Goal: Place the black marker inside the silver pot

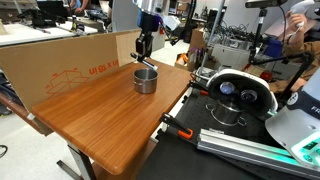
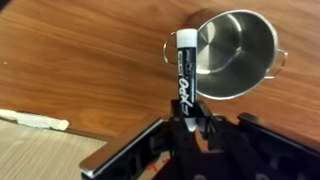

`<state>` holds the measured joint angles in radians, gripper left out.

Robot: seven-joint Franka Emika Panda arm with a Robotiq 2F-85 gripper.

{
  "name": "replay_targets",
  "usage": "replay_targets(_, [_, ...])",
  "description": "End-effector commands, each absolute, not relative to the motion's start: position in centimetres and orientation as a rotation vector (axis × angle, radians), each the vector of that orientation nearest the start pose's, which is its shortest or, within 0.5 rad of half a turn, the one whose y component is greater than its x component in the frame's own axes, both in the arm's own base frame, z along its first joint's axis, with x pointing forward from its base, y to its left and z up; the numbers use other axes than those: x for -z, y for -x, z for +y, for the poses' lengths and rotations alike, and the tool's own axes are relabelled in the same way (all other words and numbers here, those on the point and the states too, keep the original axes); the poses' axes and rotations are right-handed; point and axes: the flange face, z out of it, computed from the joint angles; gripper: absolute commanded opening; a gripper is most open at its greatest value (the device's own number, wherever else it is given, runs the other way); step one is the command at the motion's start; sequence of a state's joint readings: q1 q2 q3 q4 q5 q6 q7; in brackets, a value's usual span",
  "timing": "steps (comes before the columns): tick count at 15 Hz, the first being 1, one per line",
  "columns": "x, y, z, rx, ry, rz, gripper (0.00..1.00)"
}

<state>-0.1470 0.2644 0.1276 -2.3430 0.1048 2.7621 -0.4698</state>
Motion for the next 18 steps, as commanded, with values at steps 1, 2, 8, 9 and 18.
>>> replay_targets(1, [-24.7, -51.8, -0.2, 0.343, 3.054, -0.571, 0.05])
replay_targets(2, [-24.9, -51.5, 0.0, 0.352, 3.056, -0.581, 0.05])
replay_targets(8, [-24.8, -50.8, 1.1, 0.365, 3.053, -0.6, 0.05])
replay_targets(9, [-24.7, -51.0, 1.1, 0.361, 3.053, -0.593, 0.05])
replay_targets(18, [-23.6, -51.8, 2.2, 0.389, 3.054, -0.597, 0.05])
